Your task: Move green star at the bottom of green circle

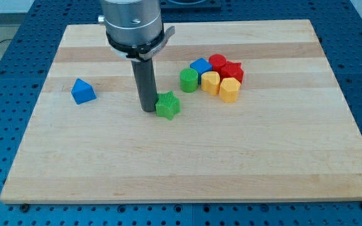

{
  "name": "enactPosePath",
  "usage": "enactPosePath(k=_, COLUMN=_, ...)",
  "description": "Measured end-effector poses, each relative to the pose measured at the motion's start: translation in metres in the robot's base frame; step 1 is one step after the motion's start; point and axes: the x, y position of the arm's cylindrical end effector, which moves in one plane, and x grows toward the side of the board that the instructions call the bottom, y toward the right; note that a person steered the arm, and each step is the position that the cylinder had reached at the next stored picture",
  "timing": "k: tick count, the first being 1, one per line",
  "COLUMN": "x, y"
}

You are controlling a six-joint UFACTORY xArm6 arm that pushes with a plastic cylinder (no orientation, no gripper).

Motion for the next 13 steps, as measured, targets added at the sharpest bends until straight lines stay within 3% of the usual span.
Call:
enactPosePath(k=1, x=0.003, y=-0.025)
enactPosePath(k=2, x=0.034, y=-0.027)
enactPosePath(k=3, x=0.049, y=0.005)
enactPosePath(k=5, x=0.026, y=0.054)
enactPosePath(k=7, x=0.03, y=0.012)
enactPosePath(k=9, x=0.01, y=0.052)
enactPosePath(k=13, x=0.001, y=0.06)
